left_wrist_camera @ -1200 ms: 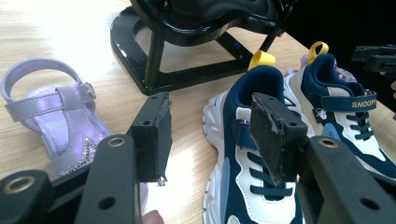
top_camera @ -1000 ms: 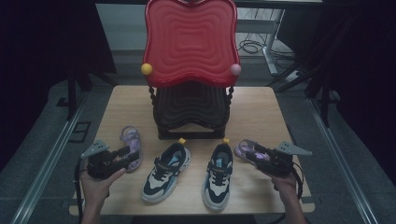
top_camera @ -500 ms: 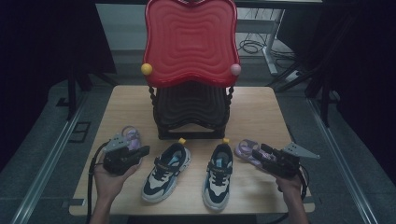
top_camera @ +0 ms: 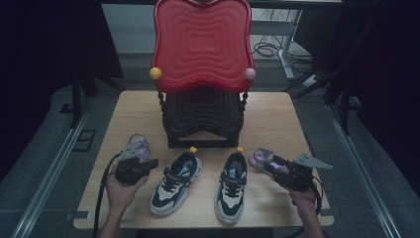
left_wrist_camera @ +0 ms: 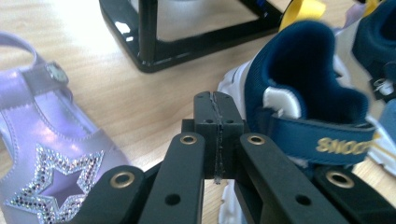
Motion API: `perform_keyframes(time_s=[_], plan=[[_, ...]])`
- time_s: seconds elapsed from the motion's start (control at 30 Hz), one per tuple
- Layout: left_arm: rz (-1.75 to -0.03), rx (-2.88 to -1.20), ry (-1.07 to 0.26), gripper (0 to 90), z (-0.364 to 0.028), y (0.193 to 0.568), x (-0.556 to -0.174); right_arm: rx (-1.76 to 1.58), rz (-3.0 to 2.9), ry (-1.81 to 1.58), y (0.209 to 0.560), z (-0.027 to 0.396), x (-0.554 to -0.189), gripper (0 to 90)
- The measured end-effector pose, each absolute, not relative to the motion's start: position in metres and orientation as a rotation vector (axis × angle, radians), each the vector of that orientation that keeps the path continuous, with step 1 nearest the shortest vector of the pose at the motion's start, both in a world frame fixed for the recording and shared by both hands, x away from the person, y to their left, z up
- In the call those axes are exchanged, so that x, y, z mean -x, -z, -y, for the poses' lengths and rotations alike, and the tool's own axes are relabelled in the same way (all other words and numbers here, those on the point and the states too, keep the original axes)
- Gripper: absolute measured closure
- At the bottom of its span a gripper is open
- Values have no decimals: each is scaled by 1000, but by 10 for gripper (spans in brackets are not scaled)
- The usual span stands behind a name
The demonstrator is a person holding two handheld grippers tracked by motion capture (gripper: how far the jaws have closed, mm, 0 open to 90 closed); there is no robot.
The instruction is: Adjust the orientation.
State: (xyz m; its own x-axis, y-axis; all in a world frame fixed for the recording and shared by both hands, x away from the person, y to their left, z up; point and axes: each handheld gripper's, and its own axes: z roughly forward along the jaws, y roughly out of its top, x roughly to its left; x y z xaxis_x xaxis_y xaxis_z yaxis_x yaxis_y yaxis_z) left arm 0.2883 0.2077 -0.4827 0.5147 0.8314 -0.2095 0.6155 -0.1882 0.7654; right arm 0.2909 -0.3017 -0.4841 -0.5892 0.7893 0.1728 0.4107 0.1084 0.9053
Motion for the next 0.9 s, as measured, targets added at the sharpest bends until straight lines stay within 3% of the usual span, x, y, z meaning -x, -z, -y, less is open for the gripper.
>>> perform_keyframes(time_s=[0.4,0.9], plan=[[-1284,-1970,-282,900,-204,510,-300,-1169,-2051,-1455,486,300,-290,454],[-1351,-1970,-281,899,-223,513,-302,-1168,-2067,-1437,489,296,-290,454]])
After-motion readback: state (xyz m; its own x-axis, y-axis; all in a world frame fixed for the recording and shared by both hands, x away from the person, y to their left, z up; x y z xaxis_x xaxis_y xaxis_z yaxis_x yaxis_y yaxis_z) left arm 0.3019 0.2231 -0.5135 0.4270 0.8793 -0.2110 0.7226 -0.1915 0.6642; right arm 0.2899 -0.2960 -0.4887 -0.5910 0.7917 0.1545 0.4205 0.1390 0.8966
